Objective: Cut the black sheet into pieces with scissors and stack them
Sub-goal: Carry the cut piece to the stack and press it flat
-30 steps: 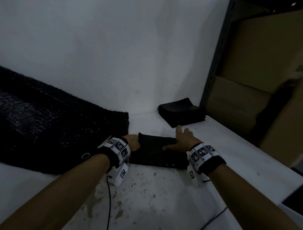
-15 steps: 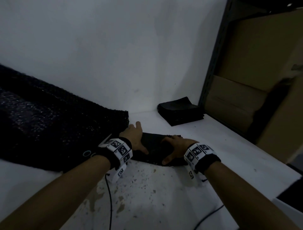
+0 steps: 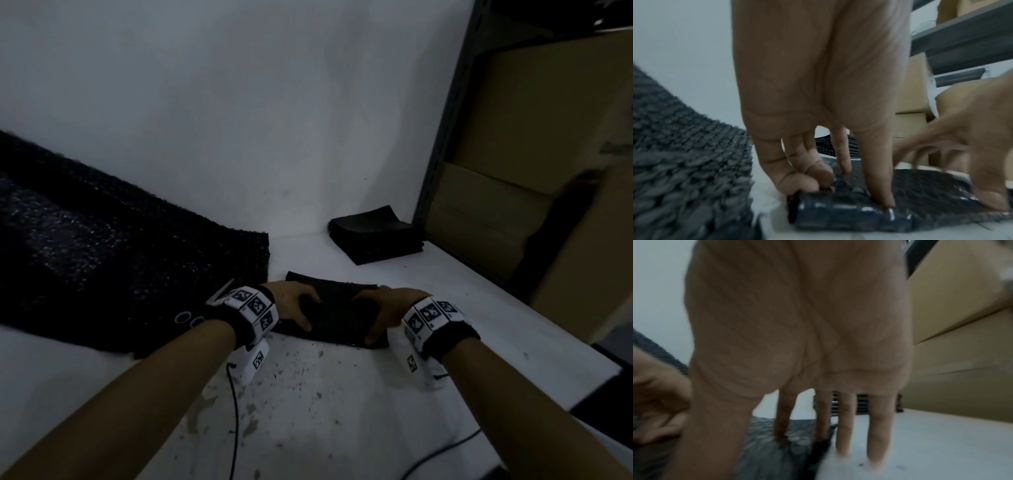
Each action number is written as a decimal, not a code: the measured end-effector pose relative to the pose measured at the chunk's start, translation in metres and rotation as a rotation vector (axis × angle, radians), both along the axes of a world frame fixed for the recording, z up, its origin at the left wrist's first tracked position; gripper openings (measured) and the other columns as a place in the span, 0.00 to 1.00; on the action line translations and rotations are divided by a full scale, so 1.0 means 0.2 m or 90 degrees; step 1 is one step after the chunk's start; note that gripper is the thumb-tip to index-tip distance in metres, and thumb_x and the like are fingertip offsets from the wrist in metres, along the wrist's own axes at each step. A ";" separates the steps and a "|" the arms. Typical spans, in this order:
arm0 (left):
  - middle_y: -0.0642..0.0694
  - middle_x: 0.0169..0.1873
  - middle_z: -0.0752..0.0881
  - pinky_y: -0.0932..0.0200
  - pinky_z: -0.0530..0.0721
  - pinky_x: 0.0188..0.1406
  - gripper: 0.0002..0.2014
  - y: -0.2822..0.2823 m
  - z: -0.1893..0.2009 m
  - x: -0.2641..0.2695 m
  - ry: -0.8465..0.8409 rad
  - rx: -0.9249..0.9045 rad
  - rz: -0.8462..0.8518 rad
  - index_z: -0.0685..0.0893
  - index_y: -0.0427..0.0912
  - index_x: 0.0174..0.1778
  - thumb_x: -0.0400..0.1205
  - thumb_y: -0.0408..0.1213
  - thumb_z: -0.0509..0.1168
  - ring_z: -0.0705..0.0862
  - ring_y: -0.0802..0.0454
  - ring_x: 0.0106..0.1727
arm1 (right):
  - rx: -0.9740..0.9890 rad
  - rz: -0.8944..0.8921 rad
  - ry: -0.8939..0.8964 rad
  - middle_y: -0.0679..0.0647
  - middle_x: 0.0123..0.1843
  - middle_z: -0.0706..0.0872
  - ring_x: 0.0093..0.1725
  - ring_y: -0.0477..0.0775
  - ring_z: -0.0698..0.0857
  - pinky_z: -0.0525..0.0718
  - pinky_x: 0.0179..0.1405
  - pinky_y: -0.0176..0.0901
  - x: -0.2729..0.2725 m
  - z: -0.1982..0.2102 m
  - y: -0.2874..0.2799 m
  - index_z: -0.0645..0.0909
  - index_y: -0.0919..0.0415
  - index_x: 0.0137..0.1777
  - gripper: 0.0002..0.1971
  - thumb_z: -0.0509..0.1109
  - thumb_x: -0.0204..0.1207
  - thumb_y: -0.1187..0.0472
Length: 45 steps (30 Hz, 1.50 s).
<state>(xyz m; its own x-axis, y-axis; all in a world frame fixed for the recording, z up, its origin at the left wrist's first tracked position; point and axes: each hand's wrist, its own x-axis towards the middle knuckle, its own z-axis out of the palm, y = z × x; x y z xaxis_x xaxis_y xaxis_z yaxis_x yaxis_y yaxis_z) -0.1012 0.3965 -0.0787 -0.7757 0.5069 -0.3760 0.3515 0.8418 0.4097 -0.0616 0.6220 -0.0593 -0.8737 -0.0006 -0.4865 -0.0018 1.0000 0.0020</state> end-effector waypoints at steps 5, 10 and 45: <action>0.30 0.71 0.78 0.53 0.82 0.54 0.33 0.01 0.00 0.01 -0.005 -0.007 0.002 0.73 0.49 0.78 0.78 0.43 0.77 0.79 0.32 0.68 | -0.015 -0.093 0.080 0.62 0.69 0.84 0.67 0.63 0.84 0.83 0.67 0.55 0.03 -0.04 0.05 0.79 0.62 0.71 0.31 0.80 0.72 0.49; 0.33 0.70 0.80 0.63 0.76 0.47 0.32 0.00 -0.01 0.02 0.000 0.007 0.005 0.72 0.48 0.79 0.79 0.43 0.76 0.79 0.35 0.69 | -0.173 -0.196 0.051 0.61 0.78 0.76 0.70 0.60 0.80 0.79 0.70 0.50 0.01 -0.04 -0.03 0.69 0.62 0.81 0.38 0.68 0.79 0.36; 0.34 0.57 0.90 0.52 0.86 0.62 0.14 -0.12 0.11 -0.08 -0.137 0.812 0.298 0.87 0.27 0.61 0.80 0.28 0.72 0.89 0.40 0.59 | -1.133 -0.329 0.230 0.62 0.63 0.90 0.63 0.63 0.89 0.84 0.67 0.58 -0.05 -0.02 0.02 0.83 0.66 0.68 0.20 0.77 0.77 0.61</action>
